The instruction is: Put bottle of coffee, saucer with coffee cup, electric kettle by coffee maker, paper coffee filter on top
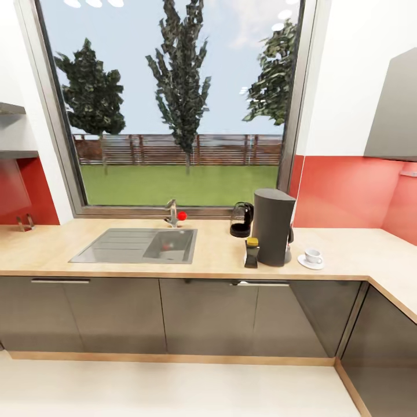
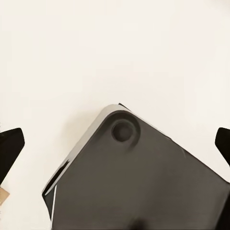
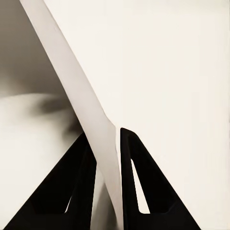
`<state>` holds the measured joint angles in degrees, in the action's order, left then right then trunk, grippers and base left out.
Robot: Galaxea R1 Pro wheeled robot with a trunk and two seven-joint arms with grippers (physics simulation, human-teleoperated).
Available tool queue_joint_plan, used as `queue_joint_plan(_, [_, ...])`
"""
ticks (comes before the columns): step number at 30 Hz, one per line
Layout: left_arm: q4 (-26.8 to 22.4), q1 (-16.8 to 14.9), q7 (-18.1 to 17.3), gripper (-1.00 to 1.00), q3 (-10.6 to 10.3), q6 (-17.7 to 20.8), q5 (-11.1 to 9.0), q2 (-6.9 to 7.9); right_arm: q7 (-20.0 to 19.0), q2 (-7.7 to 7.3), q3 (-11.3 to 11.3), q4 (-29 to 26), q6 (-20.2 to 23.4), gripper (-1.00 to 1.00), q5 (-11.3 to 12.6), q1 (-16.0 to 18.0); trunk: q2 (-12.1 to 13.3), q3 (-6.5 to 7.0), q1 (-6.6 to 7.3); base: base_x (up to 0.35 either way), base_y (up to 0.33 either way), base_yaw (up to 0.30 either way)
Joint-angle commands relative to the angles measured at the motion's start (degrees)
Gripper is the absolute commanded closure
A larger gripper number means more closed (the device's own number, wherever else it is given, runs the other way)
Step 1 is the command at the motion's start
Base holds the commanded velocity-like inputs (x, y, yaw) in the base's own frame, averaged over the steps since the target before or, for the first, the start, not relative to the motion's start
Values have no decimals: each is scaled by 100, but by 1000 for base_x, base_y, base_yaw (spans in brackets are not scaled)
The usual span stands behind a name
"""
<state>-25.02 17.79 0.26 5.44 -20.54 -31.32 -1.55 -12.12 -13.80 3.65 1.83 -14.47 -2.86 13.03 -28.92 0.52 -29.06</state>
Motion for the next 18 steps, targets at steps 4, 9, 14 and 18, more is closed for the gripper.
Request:
queue_joint_plan(4, [-5, 6, 1, -100, 6, -5, -28, -3, 116, 10, 39, 19, -23, 100, 83, 6, -3, 0, -2, 0, 0, 0])
queue_joint_plan(9, [38, 6, 0, -100, 2, -18, -18, 1, 286, 39, 39, 19, -14, 100, 215, 9, -3, 0, -2, 0, 0, 0])
queue_joint_plan(14, [60, 6, 0, -100, 3, -22, -7, 2, 353, 64, 38, 19, -12, 100, 358, 9, -3, 0, -2, 0, 0, 0])
queue_joint_plan(18, [90, 6, 0, -100, 2, -7, -6, 5, 347, 118, 37, 19, -12, 100, 364, 14, -3, 0, -2, 0, -48, 0])
